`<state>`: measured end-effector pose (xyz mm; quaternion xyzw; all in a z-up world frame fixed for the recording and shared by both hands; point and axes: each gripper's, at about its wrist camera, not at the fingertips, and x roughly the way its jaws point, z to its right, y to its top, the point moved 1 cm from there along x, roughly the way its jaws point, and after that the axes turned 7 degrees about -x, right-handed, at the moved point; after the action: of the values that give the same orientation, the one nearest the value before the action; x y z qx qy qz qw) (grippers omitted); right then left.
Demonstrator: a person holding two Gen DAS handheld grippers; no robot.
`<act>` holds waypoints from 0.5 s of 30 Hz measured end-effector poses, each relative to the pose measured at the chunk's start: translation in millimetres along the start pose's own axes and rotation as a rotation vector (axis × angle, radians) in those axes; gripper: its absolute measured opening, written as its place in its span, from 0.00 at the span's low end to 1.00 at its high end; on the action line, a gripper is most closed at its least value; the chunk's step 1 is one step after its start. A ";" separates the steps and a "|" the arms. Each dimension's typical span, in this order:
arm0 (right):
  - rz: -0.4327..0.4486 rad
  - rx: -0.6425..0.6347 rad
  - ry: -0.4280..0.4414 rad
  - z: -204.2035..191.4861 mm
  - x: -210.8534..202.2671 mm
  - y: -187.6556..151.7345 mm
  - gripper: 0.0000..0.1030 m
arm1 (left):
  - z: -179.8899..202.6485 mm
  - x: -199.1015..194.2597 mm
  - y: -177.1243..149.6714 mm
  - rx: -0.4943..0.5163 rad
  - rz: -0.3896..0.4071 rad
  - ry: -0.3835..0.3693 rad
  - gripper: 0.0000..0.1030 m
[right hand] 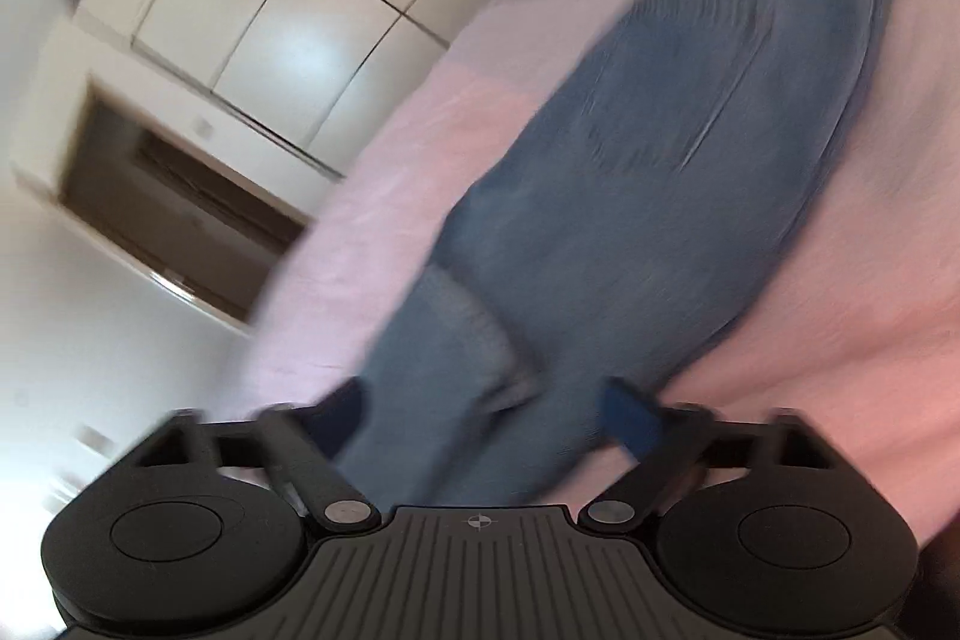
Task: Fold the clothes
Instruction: 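Fold the leg hems with the left gripper up toward the waistband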
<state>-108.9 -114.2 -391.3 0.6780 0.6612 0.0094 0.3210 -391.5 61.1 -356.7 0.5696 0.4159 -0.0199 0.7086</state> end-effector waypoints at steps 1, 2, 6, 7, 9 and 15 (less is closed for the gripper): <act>-0.023 0.073 0.012 5.0 10.8 -0.5 0.74 | -6.1 -3.2 -0.6 -0.003 0.000 0.020 0.34; -0.035 0.124 0.013 8.3 19.4 -1.0 0.66 | -10.7 -6.2 -2.3 -0.006 0.001 0.035 0.34; -0.067 0.228 0.004 14.5 44.6 1.1 0.51 | -24.6 -16.0 -10.6 -0.017 0.000 0.074 0.34; -0.075 0.239 0.000 14.0 49.4 3.0 0.51 | -28.1 -17.4 -11.9 -0.021 -0.002 0.082 0.34; -0.089 0.249 -0.023 12.2 58.1 7.3 0.51 | -32.7 -17.8 -15.3 -0.020 -0.009 0.097 0.34; -0.084 0.214 -0.043 7.7 72.9 15.3 0.11 | -38.3 -14.9 -22.7 -0.017 -0.013 0.124 0.38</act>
<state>-82.8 -50.4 -420.5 0.6801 0.6792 -0.0895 0.2609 -434.4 78.0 -365.8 0.5610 0.4631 0.0144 0.6860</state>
